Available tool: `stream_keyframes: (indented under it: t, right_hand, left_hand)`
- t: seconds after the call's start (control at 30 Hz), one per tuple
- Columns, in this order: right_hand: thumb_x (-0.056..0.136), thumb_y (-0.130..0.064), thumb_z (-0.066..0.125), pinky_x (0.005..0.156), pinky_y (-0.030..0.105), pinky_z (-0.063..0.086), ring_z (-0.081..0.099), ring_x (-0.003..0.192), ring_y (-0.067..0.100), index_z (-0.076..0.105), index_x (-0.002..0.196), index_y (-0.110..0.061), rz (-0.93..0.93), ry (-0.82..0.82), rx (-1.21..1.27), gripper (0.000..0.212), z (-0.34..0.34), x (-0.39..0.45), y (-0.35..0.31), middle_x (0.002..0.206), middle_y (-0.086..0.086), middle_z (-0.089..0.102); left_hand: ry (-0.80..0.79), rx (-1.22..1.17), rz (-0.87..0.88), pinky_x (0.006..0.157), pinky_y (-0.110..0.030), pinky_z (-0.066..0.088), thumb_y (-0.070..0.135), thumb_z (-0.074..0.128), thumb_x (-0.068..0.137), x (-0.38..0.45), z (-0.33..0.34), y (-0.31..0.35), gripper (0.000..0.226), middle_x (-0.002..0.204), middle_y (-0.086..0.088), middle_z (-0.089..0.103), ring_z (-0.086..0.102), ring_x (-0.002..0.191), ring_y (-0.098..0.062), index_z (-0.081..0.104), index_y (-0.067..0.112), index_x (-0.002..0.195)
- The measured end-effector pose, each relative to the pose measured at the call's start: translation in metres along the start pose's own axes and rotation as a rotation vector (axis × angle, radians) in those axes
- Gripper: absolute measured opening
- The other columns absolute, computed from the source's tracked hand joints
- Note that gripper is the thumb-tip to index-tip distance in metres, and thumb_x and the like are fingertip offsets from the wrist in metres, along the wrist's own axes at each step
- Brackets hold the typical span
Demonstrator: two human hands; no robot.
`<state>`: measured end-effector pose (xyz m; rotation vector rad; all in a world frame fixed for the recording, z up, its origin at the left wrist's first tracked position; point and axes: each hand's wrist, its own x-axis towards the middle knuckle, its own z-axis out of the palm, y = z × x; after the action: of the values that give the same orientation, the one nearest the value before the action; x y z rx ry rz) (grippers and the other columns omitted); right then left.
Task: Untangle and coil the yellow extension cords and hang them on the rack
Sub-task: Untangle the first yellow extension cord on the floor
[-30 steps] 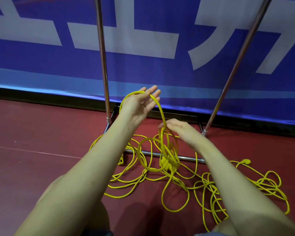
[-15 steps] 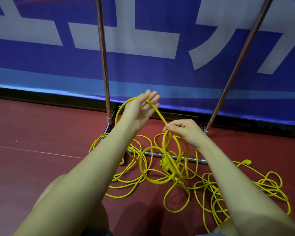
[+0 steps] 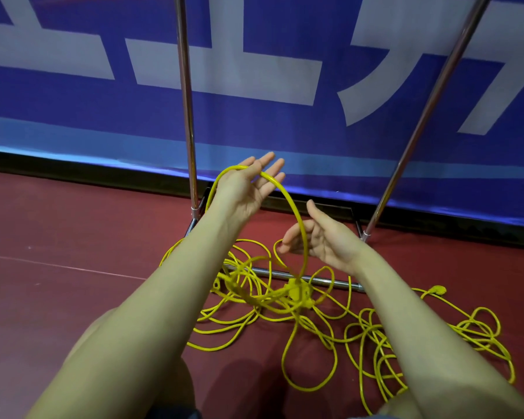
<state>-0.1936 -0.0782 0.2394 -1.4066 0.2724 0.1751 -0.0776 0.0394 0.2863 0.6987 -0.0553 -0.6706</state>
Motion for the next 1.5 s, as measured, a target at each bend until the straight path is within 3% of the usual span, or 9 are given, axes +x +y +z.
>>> stream_keyframes:
  t: [0.23,0.43,0.73,0.87,0.93,1.03,1.23,1.37,1.5]
  right_hand:
    - [0.099,-0.024,0.039,0.055,0.023,0.052,0.063,0.052,0.017,0.060,0.084,-0.003,-0.049,0.110,-0.017,0.033,0.004,0.001,0.003,0.057,0.004,0.061]
    - [0.099,-0.025,0.040,0.051,0.023,0.052,0.060,0.048,0.016,0.060,0.084,-0.004,-0.106,0.154,-0.018,0.033,0.010,-0.002,-0.005,0.056,0.005,0.062]
    - [0.083,-0.031,0.049,0.052,0.024,0.052,0.060,0.048,0.018,0.061,0.078,-0.001,-0.066,0.042,-0.058,0.032,-0.001,-0.011,-0.004,0.056,0.009,0.062]
    - [0.095,-0.017,0.046,0.047,0.019,0.046,0.058,0.044,0.014,0.061,0.080,-0.004,-0.110,0.127,-0.090,0.025,-0.001,-0.008,-0.002,0.055,0.005,0.062]
    - [0.097,-0.017,0.044,0.046,0.018,0.045,0.060,0.044,0.013,0.062,0.082,-0.004,-0.128,0.151,-0.082,0.027,0.001,-0.007,-0.003,0.056,0.005,0.064]
    - [0.097,-0.018,0.043,0.051,0.020,0.049,0.064,0.050,0.015,0.062,0.085,-0.004,-0.124,0.100,-0.087,0.027,0.008,-0.006,-0.005,0.061,0.007,0.067]
    - [0.094,-0.026,0.043,0.055,0.025,0.052,0.067,0.053,0.021,0.062,0.083,0.000,-0.056,-0.003,-0.077,0.034,0.014,-0.011,-0.007,0.061,0.012,0.067]
    - [0.089,-0.023,0.045,0.051,0.023,0.053,0.067,0.053,0.021,0.061,0.085,0.001,-0.067,0.017,-0.024,0.029,0.007,-0.017,-0.009,0.060,0.011,0.067]
    - [0.098,-0.015,0.040,0.051,0.023,0.054,0.068,0.056,0.020,0.061,0.088,0.000,-0.080,0.082,-0.004,0.028,0.005,-0.015,-0.008,0.062,0.010,0.068]
  left_hand:
    - [0.071,-0.029,0.046,0.082,-0.039,0.051,0.005,0.039,0.100,0.009,-0.011,0.006,0.028,0.131,-0.019,0.054,0.058,0.116,-0.031,0.041,-0.004,0.127]
    - [-0.061,0.252,-0.073,0.065,-0.034,0.058,-0.005,0.050,0.092,-0.009,-0.004,-0.017,0.036,0.094,-0.014,0.064,0.070,0.068,-0.020,0.033,0.004,0.123]
    - [0.094,0.000,0.201,0.067,-0.034,0.059,-0.009,0.045,0.094,0.012,-0.019,0.018,0.040,0.097,-0.017,0.062,0.066,0.083,-0.028,0.031,0.000,0.131]
    - [0.122,0.054,0.063,0.066,-0.033,0.056,0.002,0.044,0.098,0.010,-0.018,0.012,0.010,0.101,-0.014,0.061,0.062,0.107,-0.032,0.051,-0.003,0.103]
    - [0.046,0.191,-0.078,0.069,-0.034,0.055,0.003,0.046,0.096,0.002,-0.012,0.002,0.007,0.095,-0.013,0.061,0.068,0.087,-0.026,0.052,0.002,0.092]
    - [-0.023,0.280,-0.106,0.062,-0.030,0.058,-0.008,0.048,0.092,-0.009,-0.005,-0.015,0.021,0.088,-0.018,0.063,0.070,0.061,-0.018,0.041,0.000,0.110]
    - [0.069,0.108,0.107,0.069,-0.029,0.058,-0.013,0.040,0.093,0.008,-0.008,0.003,0.038,0.101,-0.020,0.061,0.061,0.106,-0.035,0.033,-0.003,0.129]
    - [0.188,-0.066,0.115,0.080,-0.030,0.052,-0.008,0.038,0.097,0.014,-0.020,0.015,0.010,0.130,-0.029,0.051,0.055,0.119,-0.034,0.042,0.000,0.101]
    - [0.130,0.012,-0.042,0.090,-0.038,0.049,0.000,0.039,0.099,0.010,-0.018,0.006,0.011,0.107,-0.018,0.061,0.056,0.119,-0.031,0.050,-0.001,0.097]
